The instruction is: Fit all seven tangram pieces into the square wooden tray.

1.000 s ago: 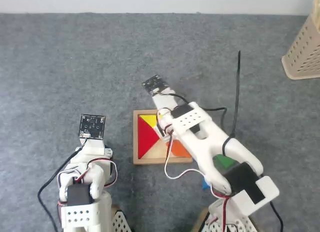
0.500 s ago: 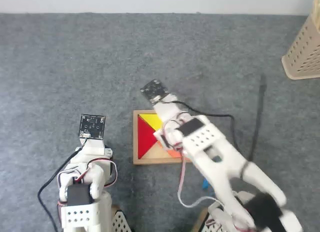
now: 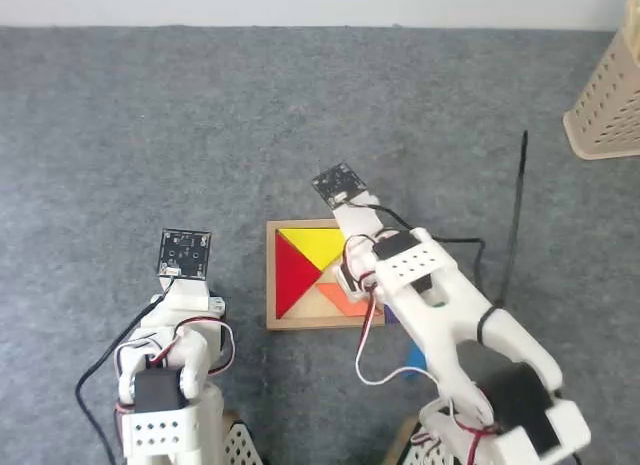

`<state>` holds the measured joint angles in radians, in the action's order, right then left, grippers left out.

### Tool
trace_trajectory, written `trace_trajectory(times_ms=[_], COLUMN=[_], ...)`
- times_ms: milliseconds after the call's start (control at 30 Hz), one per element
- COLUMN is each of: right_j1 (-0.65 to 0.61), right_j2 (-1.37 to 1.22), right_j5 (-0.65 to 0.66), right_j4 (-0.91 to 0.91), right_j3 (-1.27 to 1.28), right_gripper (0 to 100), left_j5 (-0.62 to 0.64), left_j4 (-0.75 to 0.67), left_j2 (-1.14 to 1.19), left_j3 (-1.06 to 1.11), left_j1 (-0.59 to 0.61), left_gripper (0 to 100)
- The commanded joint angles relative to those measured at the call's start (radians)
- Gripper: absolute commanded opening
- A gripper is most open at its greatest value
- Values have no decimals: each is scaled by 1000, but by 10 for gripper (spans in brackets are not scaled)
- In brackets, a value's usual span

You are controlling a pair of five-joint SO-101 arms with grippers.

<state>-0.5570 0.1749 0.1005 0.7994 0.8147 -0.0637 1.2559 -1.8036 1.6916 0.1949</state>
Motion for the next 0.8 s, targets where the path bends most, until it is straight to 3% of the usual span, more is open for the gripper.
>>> trace_trajectory(times_ms=[0, 500, 767], right_j1=[-54, -216, -173], right_j2=[-1, -10, 134], right_j5=[23, 57, 28], right_j4=[-8, 7, 8], right_j3=[-52, -48, -37], right_gripper=[7, 7, 7], left_j5=[-5, -5, -5], left_j4=[8, 8, 8], left_j2=[-20, -20, -20], left_j3=[-7, -7, -7], left_j1=[0, 0, 0], left_gripper=[12, 12, 12])
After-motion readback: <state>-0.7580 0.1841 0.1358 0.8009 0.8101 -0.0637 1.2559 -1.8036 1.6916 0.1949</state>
